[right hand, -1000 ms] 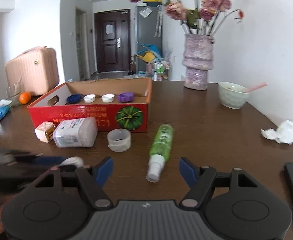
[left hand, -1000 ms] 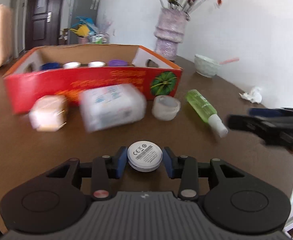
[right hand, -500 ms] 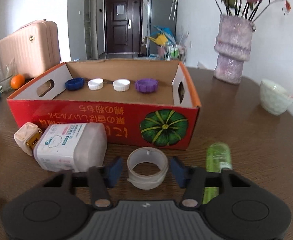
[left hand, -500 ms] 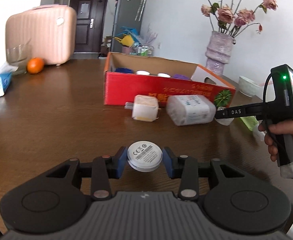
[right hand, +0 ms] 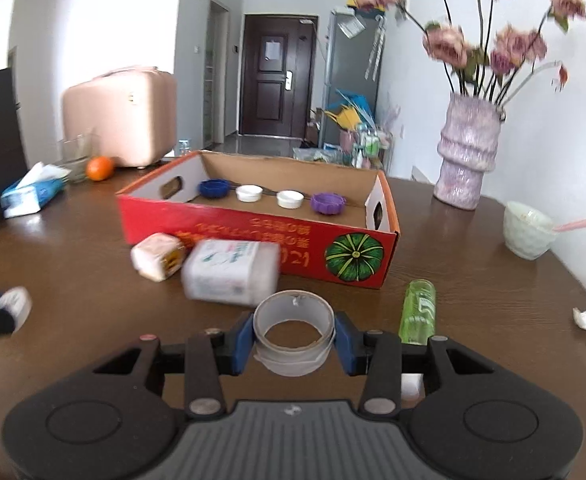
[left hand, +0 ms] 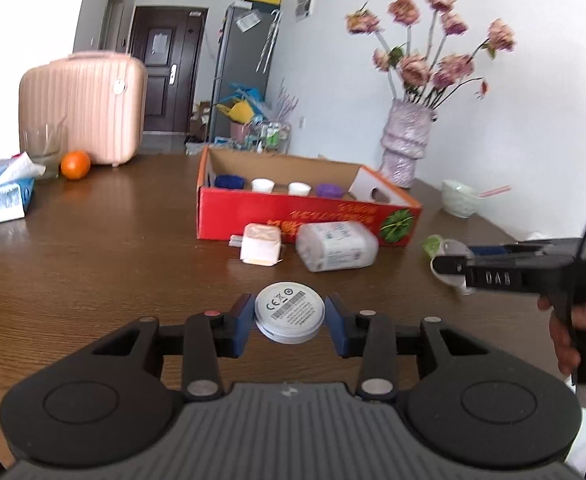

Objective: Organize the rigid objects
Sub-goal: 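Grasp the white round lid with the left tool while the right tool grasps the clear plastic ring, then carry the lid and the clear ring over the red box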

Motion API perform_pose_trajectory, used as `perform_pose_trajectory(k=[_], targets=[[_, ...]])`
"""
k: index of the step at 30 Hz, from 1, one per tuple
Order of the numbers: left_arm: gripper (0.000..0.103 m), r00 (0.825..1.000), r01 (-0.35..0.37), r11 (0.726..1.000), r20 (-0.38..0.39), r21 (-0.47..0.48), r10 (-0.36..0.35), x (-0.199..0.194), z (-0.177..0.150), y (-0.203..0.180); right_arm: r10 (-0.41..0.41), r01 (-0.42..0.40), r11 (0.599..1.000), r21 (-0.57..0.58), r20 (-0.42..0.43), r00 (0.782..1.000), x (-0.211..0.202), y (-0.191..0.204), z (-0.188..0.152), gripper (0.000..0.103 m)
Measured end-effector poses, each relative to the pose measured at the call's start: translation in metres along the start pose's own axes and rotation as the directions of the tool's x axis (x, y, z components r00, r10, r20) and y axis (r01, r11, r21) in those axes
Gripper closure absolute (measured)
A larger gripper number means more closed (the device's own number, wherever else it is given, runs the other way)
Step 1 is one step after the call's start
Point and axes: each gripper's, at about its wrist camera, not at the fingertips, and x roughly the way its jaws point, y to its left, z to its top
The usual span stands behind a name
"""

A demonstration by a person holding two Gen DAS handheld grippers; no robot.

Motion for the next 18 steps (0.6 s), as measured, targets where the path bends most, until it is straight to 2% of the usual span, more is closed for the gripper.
perform_pose_trajectory(k=[6, 9, 14, 18], targets=[[0.063, 0.999, 0.013, 1.000, 0.044, 0.025, -0.014, -0.045, -0.007, -0.017, 0.059, -0.057, 0.998, -0.038, 0.063, 0.996, -0.074, 0.022, -0.024, 0.061], [0.063, 0.998, 0.051, 0.998, 0.042, 0.021, -0.052, -0.060, -0.012, -0.019, 0.052, -0.049, 0.998, -0.046, 0.081, 0.995, -0.103, 0.029, -0.036, 0.061], [0.063, 0.997, 0.070, 0.998, 0.043, 0.008, -0.070, -0.073, -0.018, -0.018, 0.040, -0.037, 0.999, -0.036, 0.089, 0.995, -0.131, 0.031, -0.054, 0.061], [0.063, 0.997, 0.065, 0.998, 0.039, 0.002, -0.065, -0.072, -0.019, -0.016, 0.040, -0.038, 0.999, -0.028, 0.080, 0.996, -0.134, 0.030, -0.060, 0.061]])
